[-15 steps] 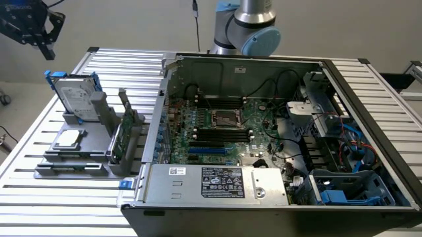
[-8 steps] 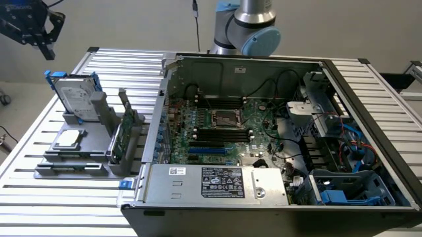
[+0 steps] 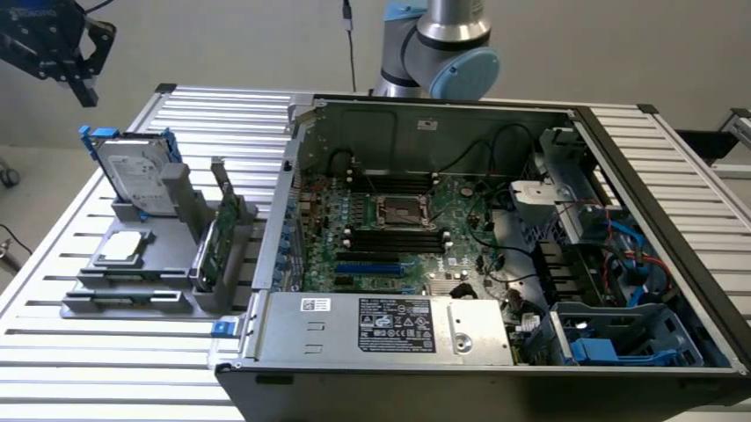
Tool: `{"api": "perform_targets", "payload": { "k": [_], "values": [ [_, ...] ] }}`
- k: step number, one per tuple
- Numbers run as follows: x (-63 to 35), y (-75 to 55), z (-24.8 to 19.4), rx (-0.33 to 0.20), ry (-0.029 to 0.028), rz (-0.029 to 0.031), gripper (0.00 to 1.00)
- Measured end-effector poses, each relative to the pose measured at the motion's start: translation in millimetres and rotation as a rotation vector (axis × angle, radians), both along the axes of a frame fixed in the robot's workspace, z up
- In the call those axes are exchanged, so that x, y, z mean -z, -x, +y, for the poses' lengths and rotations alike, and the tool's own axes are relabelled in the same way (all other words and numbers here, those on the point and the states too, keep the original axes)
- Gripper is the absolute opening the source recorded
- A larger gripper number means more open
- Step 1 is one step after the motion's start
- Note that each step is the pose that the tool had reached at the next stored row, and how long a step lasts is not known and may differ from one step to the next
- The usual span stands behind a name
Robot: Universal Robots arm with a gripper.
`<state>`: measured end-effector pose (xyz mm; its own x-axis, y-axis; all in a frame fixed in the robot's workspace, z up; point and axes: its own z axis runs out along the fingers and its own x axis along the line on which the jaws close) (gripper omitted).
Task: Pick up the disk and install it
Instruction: 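Pick up the disk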
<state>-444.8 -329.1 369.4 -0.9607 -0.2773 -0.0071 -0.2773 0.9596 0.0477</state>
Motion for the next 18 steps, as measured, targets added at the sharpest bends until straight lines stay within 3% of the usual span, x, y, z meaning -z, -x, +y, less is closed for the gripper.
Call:
{"api": "perform_targets", "payload": {
  "k": [5,18],
  "values": [
    [0.0,-0.1,0.0,-0.007,0.0001,0.0001,0.11],
    [0.2,-0.1,0.0,-0.243,0.0000,0.0000,0.11]
  ]
}}
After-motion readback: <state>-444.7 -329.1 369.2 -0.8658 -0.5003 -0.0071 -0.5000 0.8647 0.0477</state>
